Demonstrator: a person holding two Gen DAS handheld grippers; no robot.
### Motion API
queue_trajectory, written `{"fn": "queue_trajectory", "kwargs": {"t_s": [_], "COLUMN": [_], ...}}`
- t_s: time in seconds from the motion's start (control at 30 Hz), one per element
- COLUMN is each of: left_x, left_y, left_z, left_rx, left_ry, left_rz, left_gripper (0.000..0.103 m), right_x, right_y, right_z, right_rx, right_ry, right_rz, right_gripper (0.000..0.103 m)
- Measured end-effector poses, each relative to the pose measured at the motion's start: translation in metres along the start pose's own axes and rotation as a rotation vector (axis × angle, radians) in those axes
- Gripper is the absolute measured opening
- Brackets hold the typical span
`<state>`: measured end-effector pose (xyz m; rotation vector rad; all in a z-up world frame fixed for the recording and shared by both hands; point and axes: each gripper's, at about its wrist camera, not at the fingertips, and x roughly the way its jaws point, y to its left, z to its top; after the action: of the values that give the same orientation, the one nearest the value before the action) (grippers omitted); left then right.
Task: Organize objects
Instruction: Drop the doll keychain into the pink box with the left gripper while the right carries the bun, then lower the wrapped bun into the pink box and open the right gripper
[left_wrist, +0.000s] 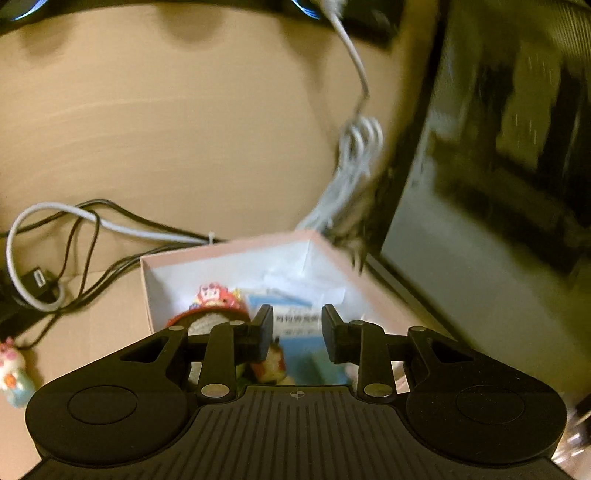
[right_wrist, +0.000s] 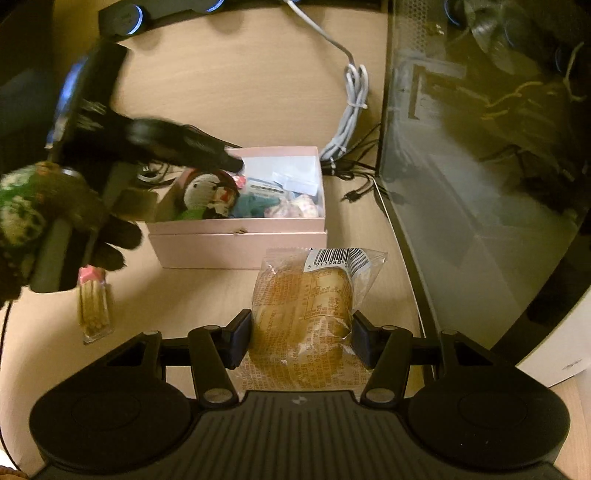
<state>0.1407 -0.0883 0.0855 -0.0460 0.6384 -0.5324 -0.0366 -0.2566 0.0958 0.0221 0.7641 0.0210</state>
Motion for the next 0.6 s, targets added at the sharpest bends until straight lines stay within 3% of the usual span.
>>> {"fn": "queue_trajectory", "kwargs": {"t_s": [0.13,0.3,0.47,0.6], "left_x": [-0.035,-0.075,-0.120,-0.143], "left_y": [0.027,0.052,0.077,0.090], "left_z": [-0.002,-0.027,-0.064,-0.092], "left_rx": [-0.144,-0.226,-0.334,-0.384], "left_ry": [-0.063,-0.029,0.033,0.079], "left_rz": [-0.003,0.080,0.156,0.165], "left_gripper": [0.032,0.031,0.031,0.031], "right_x": [0.004,0.013,0.024,0.048], "right_y": [0.000,0.002,0.005,0.015], "right_z": [0.005,0.024,0.075,0.127], "right_rx": [0.000,0.010,0.020,0.016], "right_ry": [0.000,-0.003,-0.061,-0.104], "right_rz": [0.007,0.036,0.076,0.095], "right_gripper": [0.055,0.055,0.055,0.055]}}
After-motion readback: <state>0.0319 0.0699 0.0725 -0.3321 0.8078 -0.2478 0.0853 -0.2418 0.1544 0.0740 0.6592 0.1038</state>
